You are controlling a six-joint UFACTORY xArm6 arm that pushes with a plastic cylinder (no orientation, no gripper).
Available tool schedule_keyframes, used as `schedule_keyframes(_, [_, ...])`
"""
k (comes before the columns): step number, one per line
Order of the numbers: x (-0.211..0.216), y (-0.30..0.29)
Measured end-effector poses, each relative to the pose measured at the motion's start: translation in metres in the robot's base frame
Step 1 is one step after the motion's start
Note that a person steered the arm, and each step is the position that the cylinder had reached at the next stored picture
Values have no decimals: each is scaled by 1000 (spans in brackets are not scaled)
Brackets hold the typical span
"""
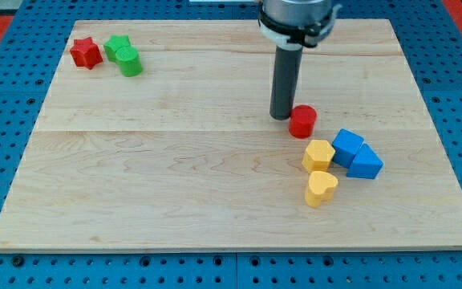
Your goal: Slide the arm to the top left of the red circle
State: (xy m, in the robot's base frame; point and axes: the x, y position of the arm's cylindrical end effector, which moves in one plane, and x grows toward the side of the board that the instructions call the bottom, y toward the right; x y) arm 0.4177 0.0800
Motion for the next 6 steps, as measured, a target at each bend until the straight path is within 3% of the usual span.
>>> schedule_keyframes(1, [-52,21])
schedule_keyframes(2, [-42,100])
schedule_keyframes(4, [-9,3])
schedule_keyframes(5, [34,-40])
schedule_keyframes(6, [-7,-55])
